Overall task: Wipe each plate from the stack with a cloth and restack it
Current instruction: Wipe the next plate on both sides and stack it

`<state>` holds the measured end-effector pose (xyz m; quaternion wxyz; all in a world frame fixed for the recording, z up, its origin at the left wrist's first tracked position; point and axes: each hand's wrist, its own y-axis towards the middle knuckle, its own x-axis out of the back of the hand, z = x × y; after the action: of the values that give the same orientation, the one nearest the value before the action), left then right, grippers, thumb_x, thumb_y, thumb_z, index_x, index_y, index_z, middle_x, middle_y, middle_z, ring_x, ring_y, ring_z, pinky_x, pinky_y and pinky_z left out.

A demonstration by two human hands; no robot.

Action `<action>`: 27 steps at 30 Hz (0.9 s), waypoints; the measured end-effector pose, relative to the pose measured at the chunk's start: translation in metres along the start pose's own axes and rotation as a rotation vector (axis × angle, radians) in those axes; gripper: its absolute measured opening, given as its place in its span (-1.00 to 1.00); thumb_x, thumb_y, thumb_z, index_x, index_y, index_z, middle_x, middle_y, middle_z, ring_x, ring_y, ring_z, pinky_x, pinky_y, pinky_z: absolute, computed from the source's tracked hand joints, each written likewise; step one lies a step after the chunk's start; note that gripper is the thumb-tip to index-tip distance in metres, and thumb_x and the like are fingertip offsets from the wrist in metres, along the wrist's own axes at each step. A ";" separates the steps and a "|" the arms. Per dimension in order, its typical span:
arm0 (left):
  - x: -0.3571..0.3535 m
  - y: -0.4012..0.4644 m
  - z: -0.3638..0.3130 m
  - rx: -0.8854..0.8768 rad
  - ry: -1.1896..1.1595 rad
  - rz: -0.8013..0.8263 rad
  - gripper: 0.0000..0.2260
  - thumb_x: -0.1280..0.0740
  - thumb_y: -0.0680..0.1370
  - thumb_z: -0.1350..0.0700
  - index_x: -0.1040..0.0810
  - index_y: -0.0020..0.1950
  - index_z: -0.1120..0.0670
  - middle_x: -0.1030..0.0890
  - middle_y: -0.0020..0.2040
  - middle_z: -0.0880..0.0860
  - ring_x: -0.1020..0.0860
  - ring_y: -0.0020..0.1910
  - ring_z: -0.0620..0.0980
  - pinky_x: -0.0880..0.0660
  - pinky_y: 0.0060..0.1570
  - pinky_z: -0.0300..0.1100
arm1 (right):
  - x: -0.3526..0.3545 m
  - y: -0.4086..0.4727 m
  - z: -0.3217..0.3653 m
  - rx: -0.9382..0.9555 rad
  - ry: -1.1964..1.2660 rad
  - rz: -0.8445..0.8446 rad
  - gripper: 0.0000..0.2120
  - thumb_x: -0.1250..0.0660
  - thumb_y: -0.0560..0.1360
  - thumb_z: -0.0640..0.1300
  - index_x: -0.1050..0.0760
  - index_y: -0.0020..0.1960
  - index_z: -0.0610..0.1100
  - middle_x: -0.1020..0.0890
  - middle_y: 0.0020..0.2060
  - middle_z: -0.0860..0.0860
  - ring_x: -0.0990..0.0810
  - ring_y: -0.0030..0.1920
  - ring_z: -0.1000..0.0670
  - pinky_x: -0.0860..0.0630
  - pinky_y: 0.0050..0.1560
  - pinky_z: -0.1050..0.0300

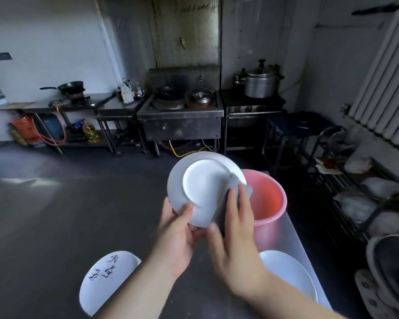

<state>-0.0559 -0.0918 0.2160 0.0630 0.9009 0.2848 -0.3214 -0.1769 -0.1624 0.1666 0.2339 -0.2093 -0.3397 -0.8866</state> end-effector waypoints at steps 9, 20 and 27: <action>-0.035 -0.005 0.012 -0.032 -0.022 -0.045 -0.65 -0.21 0.68 0.29 -0.46 0.42 0.00 -0.68 0.28 0.13 -0.70 0.17 0.15 -0.69 -0.04 -0.04 | 0.008 0.033 0.002 -0.136 -0.107 -0.078 -0.34 0.20 0.71 0.17 -0.23 0.59 -0.24 0.07 0.70 -0.17 0.14 0.69 -0.22 0.03 0.62 -0.28; -0.035 -0.017 0.055 0.085 0.038 0.136 -0.54 -0.26 0.65 0.28 -0.40 0.52 -0.05 -0.61 0.40 0.13 -0.62 0.33 0.21 -0.65 0.08 0.11 | 0.060 0.035 -0.049 -0.299 0.069 -0.180 -0.49 -0.02 0.71 0.15 -0.34 0.60 0.05 -0.37 0.55 0.20 -0.28 0.55 0.21 -0.28 0.58 -0.07; -0.005 -0.020 0.092 0.347 0.218 0.226 -0.43 -0.35 0.53 0.14 -0.40 0.53 -0.12 -0.59 0.42 0.10 -0.63 0.30 0.23 -0.63 0.09 0.23 | 0.147 0.008 -0.101 -0.491 -0.342 0.239 -0.65 -0.14 0.66 0.15 -0.52 -0.14 -0.03 -0.67 -0.44 0.06 -0.63 -0.42 0.07 -0.64 -0.17 -0.05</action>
<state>-0.1203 -0.1047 0.1485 -0.0884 0.9538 0.1278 -0.2570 -0.3118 -0.2780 0.1799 0.2186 -0.4438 -0.1229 -0.8603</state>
